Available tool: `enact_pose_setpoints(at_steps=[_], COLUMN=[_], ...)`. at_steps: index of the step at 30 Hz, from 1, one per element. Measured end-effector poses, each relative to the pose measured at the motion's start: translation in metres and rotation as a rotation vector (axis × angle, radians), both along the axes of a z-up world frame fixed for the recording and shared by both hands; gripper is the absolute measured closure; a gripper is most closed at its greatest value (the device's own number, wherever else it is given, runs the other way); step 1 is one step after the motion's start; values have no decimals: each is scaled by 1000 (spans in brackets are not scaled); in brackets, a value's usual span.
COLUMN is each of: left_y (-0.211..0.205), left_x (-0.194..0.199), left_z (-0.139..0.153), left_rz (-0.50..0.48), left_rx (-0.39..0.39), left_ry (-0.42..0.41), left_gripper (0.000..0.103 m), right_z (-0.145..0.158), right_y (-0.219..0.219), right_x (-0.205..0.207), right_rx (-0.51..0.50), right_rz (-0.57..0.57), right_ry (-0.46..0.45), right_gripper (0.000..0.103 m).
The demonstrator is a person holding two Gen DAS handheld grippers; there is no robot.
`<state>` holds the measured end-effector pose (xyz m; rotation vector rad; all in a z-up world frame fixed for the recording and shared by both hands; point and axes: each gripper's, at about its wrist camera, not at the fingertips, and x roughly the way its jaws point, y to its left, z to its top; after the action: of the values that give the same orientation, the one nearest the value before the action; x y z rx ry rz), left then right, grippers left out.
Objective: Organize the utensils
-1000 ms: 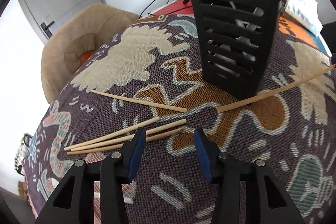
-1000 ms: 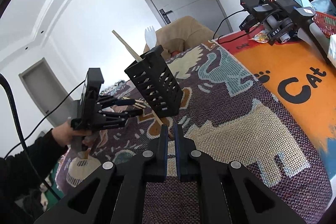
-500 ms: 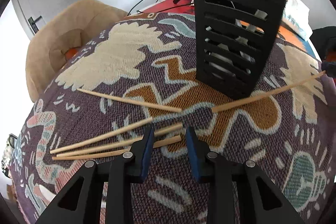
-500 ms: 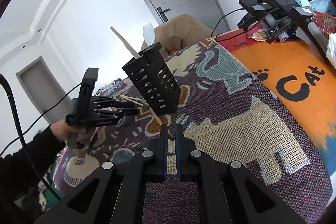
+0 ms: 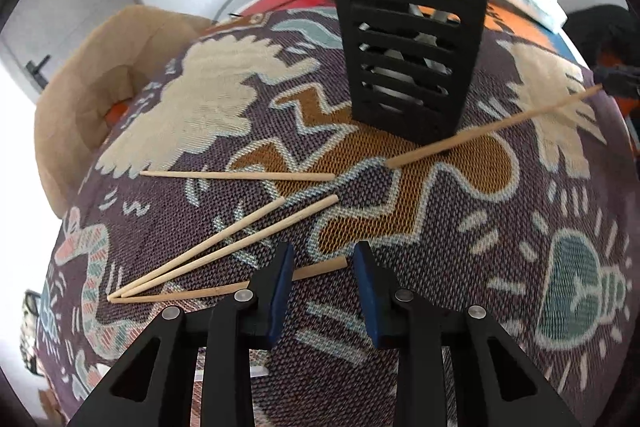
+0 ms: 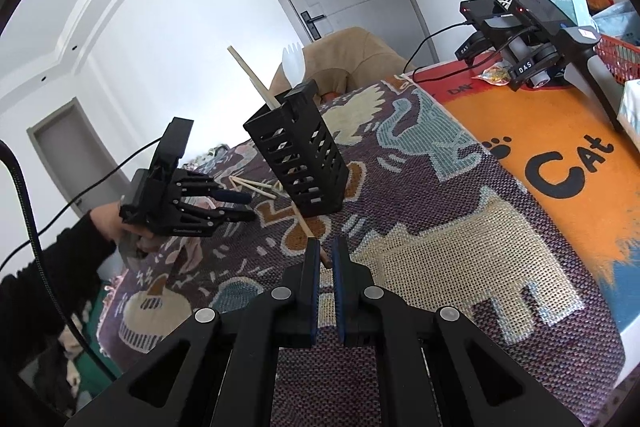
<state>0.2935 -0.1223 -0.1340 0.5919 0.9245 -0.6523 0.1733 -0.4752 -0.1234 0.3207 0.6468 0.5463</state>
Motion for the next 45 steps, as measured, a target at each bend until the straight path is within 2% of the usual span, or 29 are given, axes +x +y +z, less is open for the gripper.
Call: enact_pose_setpoints(at_steps=[7, 10, 11, 15, 19, 22, 37, 42, 43, 44, 45], left_y=[1, 0, 0, 2, 4, 5, 59, 78, 81, 85, 90], left_x=[7, 15, 18, 25, 30, 28, 5, -10, -13, -16, -20], left_z=[-1, -3, -3, -3, -3, 0, 90, 112, 115, 118, 123], left_rz=[-122, -146, -156, -170, -145, -128, 26, 79, 89, 99, 114], left_rx=[41, 39, 30, -12, -48, -51, -371, -486, -506, -530, -563], left_ry=[58, 80, 92, 113, 109, 65, -104, -155, -164, -174, -189], left_gripper=[69, 69, 70, 88, 91, 93, 97, 98, 98, 99, 99], right_z=[1, 3, 3, 5, 8, 10, 35, 20, 13, 9, 4], right_y=[5, 8, 8, 11, 15, 19, 34, 40, 39, 38, 37], right_x=[0, 0, -1, -1, -2, -2, -15, -7, -4, -2, -1], right_rx=[-24, -36, -40, -53, -64, -66, -54, -101, -108, -117, -129], right_rz=[-3, -7, -8, -11, -9, -4, 5, -11, -18, -25, -34], right_ry=[9, 12, 13, 14, 12, 9, -55, 0, 24, 40, 54], right_gripper=[95, 95, 95, 95, 95, 96, 96, 95, 91, 81, 76])
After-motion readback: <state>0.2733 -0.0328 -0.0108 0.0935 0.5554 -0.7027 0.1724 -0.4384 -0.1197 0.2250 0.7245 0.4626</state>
